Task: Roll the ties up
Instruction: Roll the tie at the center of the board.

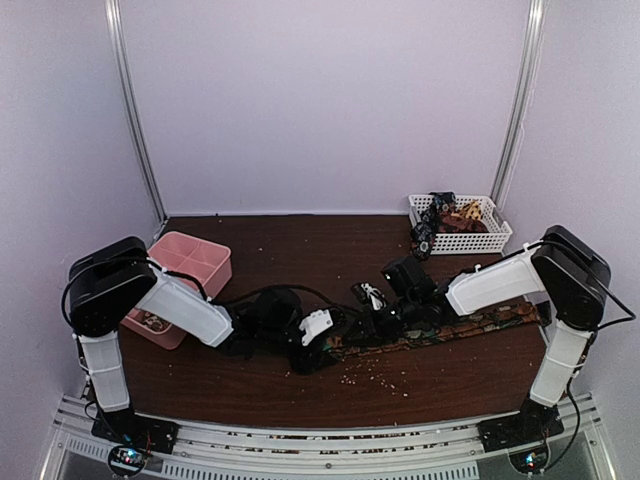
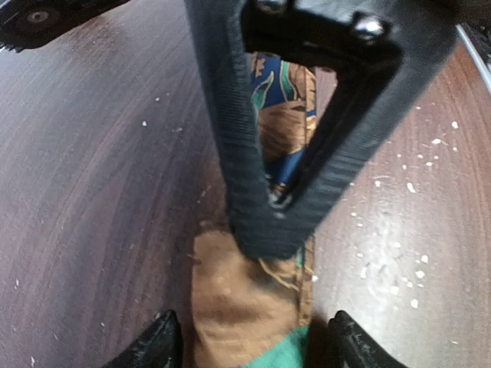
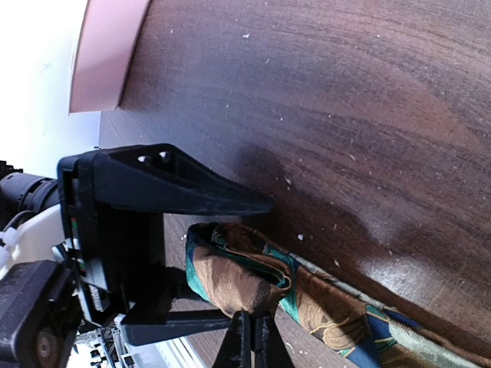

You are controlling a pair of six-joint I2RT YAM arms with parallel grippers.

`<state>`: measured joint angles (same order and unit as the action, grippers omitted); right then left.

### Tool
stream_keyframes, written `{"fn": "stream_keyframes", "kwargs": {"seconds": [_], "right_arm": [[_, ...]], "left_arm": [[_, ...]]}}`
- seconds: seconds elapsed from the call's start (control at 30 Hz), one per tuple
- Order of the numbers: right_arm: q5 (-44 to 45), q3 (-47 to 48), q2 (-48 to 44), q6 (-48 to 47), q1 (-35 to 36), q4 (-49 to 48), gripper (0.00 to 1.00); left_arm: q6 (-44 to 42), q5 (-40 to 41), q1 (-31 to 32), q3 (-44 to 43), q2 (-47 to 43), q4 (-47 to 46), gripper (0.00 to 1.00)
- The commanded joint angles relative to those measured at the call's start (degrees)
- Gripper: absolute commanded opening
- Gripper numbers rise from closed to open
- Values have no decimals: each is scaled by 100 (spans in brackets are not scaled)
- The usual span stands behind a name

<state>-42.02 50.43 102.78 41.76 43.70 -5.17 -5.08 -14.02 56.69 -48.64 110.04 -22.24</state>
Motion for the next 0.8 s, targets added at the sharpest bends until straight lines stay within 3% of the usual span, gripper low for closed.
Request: {"fn": "stream_keyframes", "kwargs": {"seconds": [0.0,0.13,0.27,0.37,0.53,0.77], "right_arm": [[14,-34,29,-71,24,-152,0],[-2,-165,-30,-1,32,-307,0],[3,-291,-87,-35,-7,-343,0],[-23,-405,-114,-24,-66,-441,0],[-144,-432,-78,92,-72,-673,0],[-288,-203,389,519,25,-1239,0]], "left_arm": [[401,-277,4,4,-140,-319,70],[802,-352,37,-225,268,-767,72],[822,-311,105,-606,703,-611,70],[734,-264,106,-488,744,-623,60],[238,-257,-16,-8,401,-266,32],[-480,-763,-438,153,70,316,26]]}}
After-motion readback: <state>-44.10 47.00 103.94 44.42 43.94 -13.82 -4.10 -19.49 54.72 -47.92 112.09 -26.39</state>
